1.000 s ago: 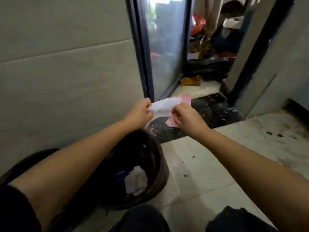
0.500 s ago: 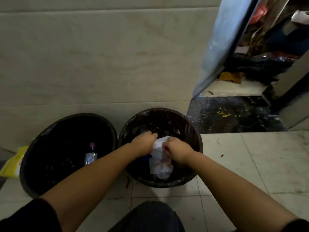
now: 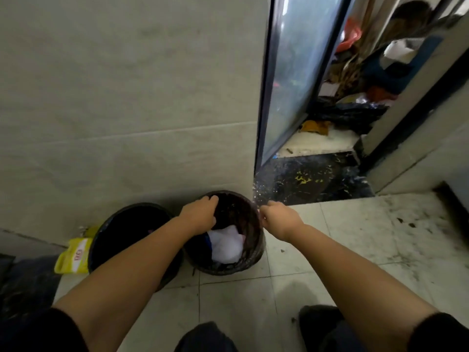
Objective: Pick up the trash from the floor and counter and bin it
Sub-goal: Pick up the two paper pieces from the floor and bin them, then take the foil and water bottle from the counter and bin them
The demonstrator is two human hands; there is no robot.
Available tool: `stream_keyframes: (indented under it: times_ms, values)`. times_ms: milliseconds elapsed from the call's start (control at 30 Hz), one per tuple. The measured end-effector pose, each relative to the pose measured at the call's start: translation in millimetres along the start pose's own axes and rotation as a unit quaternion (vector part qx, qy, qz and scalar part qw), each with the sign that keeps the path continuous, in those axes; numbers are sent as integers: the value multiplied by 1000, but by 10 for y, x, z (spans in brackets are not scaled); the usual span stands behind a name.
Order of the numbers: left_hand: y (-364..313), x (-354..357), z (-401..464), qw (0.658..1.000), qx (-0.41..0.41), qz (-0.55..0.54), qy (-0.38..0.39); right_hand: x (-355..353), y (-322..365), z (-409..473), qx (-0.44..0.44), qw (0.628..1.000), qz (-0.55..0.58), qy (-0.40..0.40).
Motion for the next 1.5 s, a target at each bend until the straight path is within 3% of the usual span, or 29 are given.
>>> stream_keyframes:
  times_ms: [300, 467, 667, 900, 1067, 1267, 1500]
  values:
    - [-1077, -1543, -1457, 991, 125, 34, 20, -1456, 225, -1916, 195, 979, 53, -10]
    - [-1737, -1944, -2047, 967, 239, 89, 21, -1704, 375, -2955, 281, 954, 105, -13]
    - [-2850, -1953, -2664, 917, 363, 167, 17, -1731, 264, -4404, 405, 897, 161, -75]
    - [-4377, -1092, -3892, 850, 479, 208, 63, -1273, 219, -6728, 576, 774, 202, -168]
    - [-5132, -253, -5249, 782, 566, 247, 89, -725, 524, -8432, 666, 690, 202, -198]
    - [-5767, 618, -6775, 678, 668, 286, 114, -93, 1147, -9920, 750, 587, 200, -230]
    - [-6146, 1433, -8259, 542, 762, 328, 135, 638, 1946, -11078, 836, 448, 191, -252]
Point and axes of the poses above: each hand's wrist, its own z-axis towards the middle knuckle, its own x-axis out of the palm, y = z × x, the point moved 4 cm from there along z, towards the middle knuckle, and after that the axes turned 2 degrees about x, right-handed, at the moved point
